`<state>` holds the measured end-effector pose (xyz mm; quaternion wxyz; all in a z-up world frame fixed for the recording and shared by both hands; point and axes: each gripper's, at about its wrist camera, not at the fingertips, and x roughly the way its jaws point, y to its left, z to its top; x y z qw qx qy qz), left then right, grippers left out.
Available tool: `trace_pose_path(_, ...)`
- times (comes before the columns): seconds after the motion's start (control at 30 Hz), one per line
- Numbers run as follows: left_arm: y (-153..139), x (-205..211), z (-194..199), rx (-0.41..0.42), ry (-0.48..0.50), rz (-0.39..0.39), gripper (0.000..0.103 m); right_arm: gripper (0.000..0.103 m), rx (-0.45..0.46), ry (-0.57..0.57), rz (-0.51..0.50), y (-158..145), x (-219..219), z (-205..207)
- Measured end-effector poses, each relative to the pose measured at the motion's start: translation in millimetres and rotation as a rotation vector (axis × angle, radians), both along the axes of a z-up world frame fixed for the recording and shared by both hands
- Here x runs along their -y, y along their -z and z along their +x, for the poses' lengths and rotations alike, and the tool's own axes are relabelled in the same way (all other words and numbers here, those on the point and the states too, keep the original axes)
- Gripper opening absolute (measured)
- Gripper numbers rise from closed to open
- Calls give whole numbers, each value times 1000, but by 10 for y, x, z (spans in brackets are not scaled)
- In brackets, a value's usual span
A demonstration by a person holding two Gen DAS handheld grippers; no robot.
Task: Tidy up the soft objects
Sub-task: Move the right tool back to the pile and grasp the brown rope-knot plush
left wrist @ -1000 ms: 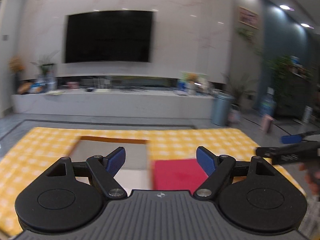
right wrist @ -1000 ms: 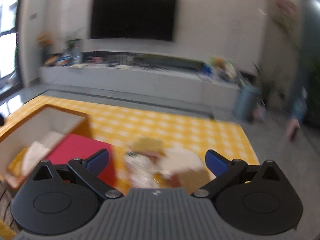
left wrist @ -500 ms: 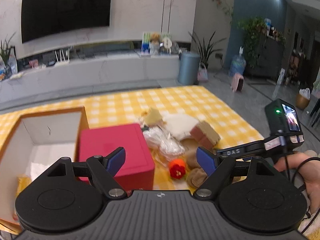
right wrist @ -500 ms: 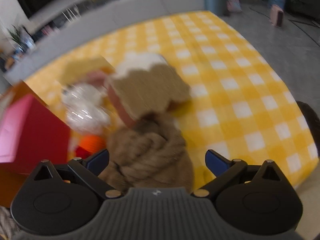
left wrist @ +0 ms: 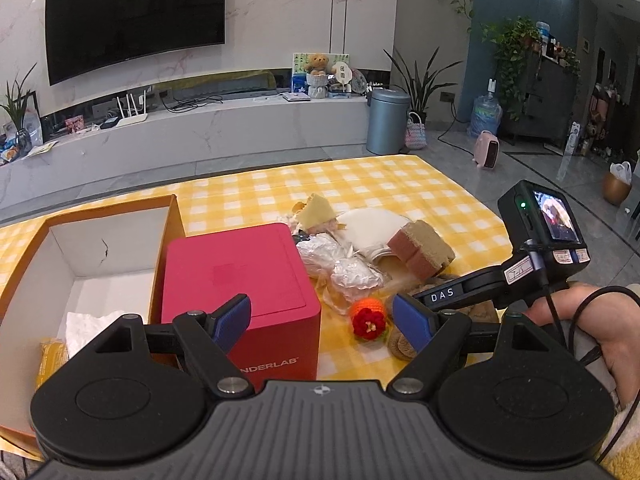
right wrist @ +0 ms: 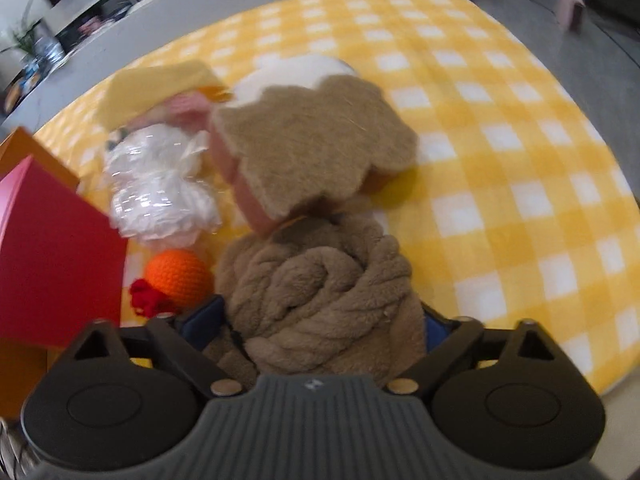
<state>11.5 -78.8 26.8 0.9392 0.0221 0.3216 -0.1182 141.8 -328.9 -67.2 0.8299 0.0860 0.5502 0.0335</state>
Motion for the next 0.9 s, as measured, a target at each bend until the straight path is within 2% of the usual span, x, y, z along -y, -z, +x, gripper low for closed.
trace_pose_path(0.17,24,-40,-15,-9,-2,9,95,75,37,-33,-6,-100,15,-98)
trace_pose_path(0.33,37,-58,8,-18,-6,9,95,68,79,-46,30,-229,64,-192)
trace_pose_path(0.43,51,-28,9,-22,6,26,95,68,78,-42,27,-229,68,-193)
trace_pose_path(0.53,65,-2,5,-18,13,44,95,80,33,-38,-4,-172,51,-153)
trace_pose_path(0.63,79,10,26,-32,9,48,95,81,17,-3,25,-156,112,-143)
trace_pose_path(0.73,77,-7,41,-46,5,41,95,86,51,96,91,-194,285,-198)
trace_pose_path(0.83,53,-64,-2,-35,7,13,95,86,88,293,118,-292,482,-360)
trace_pose_path(0.9,54,-107,-40,-21,-15,2,95,88,140,389,181,-370,565,-521)
